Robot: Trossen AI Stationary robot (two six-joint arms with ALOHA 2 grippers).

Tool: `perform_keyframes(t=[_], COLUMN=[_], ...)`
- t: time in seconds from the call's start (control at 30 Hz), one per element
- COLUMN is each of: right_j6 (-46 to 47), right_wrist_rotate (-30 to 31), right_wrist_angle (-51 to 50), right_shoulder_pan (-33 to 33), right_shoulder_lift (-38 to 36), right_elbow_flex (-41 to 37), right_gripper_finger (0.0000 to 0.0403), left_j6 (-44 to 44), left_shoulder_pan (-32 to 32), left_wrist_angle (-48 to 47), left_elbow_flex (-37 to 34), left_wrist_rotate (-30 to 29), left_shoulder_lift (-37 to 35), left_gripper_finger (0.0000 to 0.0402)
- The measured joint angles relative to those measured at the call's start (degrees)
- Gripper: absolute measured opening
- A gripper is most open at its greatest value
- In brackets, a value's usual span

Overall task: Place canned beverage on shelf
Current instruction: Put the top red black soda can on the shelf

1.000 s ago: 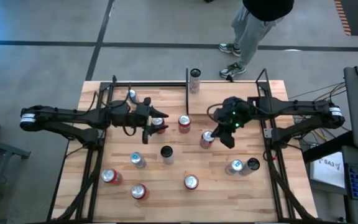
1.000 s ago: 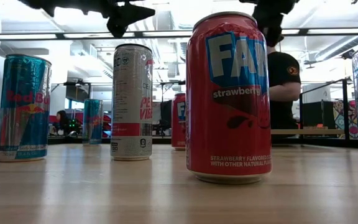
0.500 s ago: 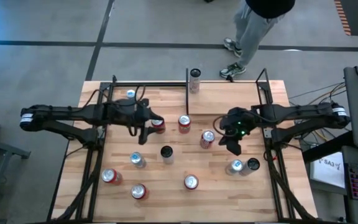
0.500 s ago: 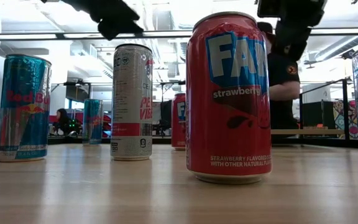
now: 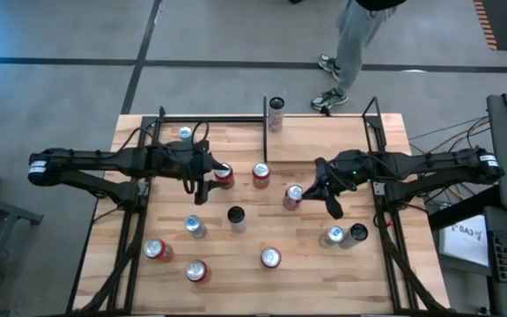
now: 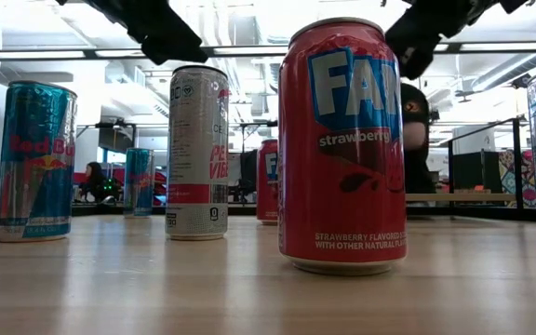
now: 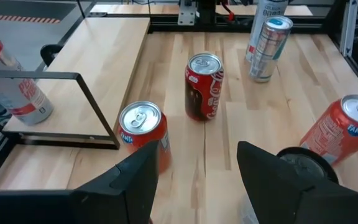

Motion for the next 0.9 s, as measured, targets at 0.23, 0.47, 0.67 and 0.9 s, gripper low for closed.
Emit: perform_keyframes(t=[0.23, 0.47, 0.67, 0.9], right_j6=[-1.7, -2.1, -2.3, -3.4], right_wrist_rotate=[0.0, -0.1, -0.1, -0.1], right_wrist_angle=[6.5, 6.6, 6.7, 6.7], right_shoulder_pan=[0.0, 0.0, 0.0, 0.0], right_shoulder_lift=[2.5, 3.5, 3.5, 3.5], right_elbow_flex=[-0.2, -0.2, -0.2, -0.2], right_gripper_finger=[0.0009, 0.0009, 0.0009, 0.0009], left_j6=[-1.2, -1.5, -0.6, -0.6], left_shoulder_pan=[0.0, 0.0, 0.0, 0.2], left_wrist_angle=[-0.9, -1.9, -2.8, -2.9], left_elbow_flex=[0.0, 0.0, -0.4, -2.3], left_wrist_rotate=[-1.5, -6.4, -6.6, -7.6], left_shoulder_lift=[-0.1, 0.1, 0.1, 0.1], left_gripper_finger=[0.0233, 0.0314, 0.0368, 0.0377])
